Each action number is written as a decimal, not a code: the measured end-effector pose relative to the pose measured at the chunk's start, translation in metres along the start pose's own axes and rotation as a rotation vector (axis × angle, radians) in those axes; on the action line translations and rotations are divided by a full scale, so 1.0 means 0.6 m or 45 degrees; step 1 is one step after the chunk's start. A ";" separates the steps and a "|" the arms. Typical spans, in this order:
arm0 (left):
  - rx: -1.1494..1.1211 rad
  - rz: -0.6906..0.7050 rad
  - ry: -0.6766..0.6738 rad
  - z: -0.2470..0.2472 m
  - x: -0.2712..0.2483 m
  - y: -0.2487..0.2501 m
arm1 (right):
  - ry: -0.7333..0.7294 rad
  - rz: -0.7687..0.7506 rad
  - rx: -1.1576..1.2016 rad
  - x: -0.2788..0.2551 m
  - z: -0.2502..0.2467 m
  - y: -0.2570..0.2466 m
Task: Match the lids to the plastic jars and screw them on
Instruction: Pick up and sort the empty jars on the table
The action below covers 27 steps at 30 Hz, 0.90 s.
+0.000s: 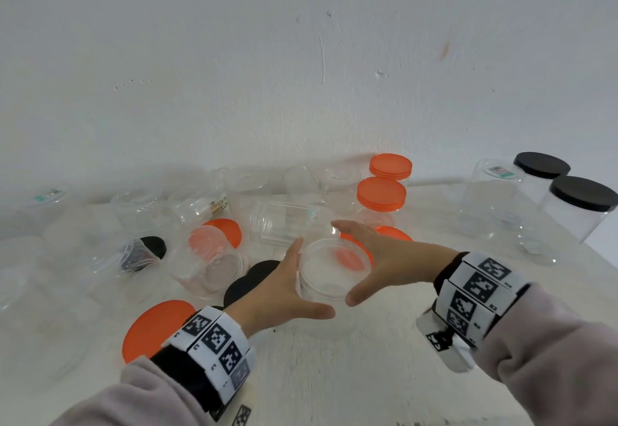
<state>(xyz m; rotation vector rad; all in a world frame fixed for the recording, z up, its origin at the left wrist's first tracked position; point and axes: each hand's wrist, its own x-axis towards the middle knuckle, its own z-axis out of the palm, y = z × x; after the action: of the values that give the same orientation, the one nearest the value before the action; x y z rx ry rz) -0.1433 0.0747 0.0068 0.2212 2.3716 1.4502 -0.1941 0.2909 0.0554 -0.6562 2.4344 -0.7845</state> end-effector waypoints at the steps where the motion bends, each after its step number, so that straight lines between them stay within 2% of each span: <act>1: -0.032 0.005 -0.010 0.004 0.001 -0.002 | -0.025 -0.013 -0.106 0.003 -0.004 -0.013; 5: -0.083 0.106 -0.040 0.018 0.009 -0.009 | -0.132 -0.010 -0.422 0.014 -0.013 -0.059; 8: -0.119 0.081 0.006 0.021 0.014 -0.020 | -0.225 0.031 -0.523 0.019 -0.016 -0.079; 14: -0.125 0.074 0.041 0.022 0.019 -0.029 | -0.255 0.089 -0.654 0.025 -0.014 -0.091; 20: -0.154 0.047 0.056 0.022 0.017 -0.031 | -0.079 0.215 -0.744 0.024 0.001 -0.095; 23: -0.133 0.049 0.062 0.022 0.015 -0.031 | -0.136 0.231 -0.763 0.023 0.001 -0.101; 27: -0.118 0.060 0.057 0.023 0.014 -0.032 | -0.252 0.152 -0.753 0.025 -0.004 -0.110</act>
<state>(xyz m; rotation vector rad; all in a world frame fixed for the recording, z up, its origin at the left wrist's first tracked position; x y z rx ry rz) -0.1450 0.0798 -0.0174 0.2240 2.3423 1.5981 -0.1880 0.2357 0.0943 -0.7456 2.4860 0.0654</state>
